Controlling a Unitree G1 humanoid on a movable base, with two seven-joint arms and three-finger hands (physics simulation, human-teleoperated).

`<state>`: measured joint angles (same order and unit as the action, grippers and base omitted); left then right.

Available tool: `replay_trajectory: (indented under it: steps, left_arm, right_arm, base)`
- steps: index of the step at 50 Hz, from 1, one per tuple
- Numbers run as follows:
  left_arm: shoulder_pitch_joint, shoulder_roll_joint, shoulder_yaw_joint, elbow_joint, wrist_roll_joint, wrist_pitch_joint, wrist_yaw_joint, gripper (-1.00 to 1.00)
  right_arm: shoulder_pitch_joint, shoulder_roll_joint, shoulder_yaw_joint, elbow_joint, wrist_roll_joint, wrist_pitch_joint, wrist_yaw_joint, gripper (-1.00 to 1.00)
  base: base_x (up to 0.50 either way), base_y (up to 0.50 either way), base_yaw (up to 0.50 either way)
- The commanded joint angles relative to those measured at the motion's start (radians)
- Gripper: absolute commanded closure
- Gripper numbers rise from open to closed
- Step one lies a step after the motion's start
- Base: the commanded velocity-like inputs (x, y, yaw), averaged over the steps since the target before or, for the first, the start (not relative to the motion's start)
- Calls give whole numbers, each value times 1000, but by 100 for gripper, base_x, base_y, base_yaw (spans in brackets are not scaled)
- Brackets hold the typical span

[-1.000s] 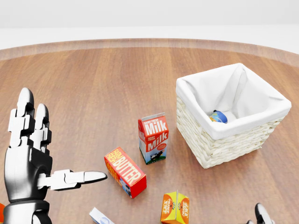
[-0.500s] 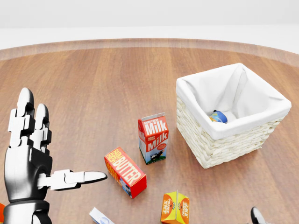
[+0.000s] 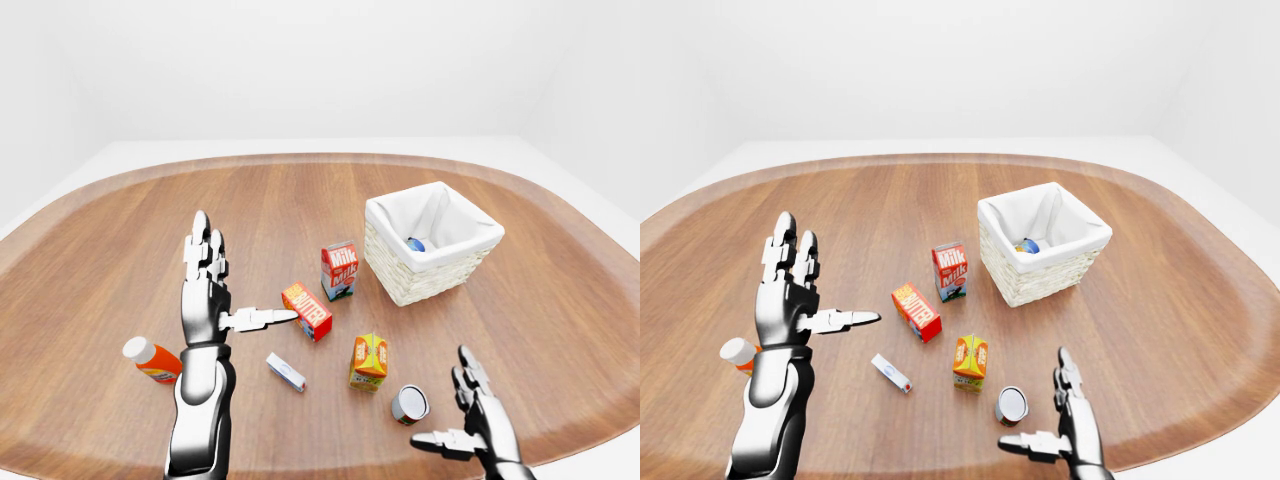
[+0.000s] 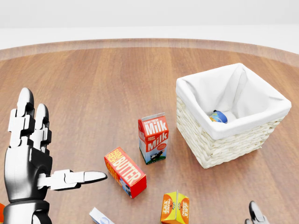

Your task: Pick up the alphabet soup and the tomato sauce, and put them in the basket.

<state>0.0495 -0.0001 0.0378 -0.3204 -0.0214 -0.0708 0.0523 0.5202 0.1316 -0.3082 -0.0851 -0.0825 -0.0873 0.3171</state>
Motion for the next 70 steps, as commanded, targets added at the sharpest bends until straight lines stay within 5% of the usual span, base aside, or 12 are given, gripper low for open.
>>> replay_trajectory:
  steps: [1, 70]
  left_arm:
    - [6, 3, 2, 12, 1, 0, -13, -100]
    - [6, 3, 2, 12, 1, 0, -13, -100]
  right_arm:
    - [-21, -23, 30, 34, -48, 0, -50, -100]
    - [-155, -144, 184, 281, -145, 0, -275, -100]
  base:
    - [0, 0, 0]
    - [0, 0, 0]
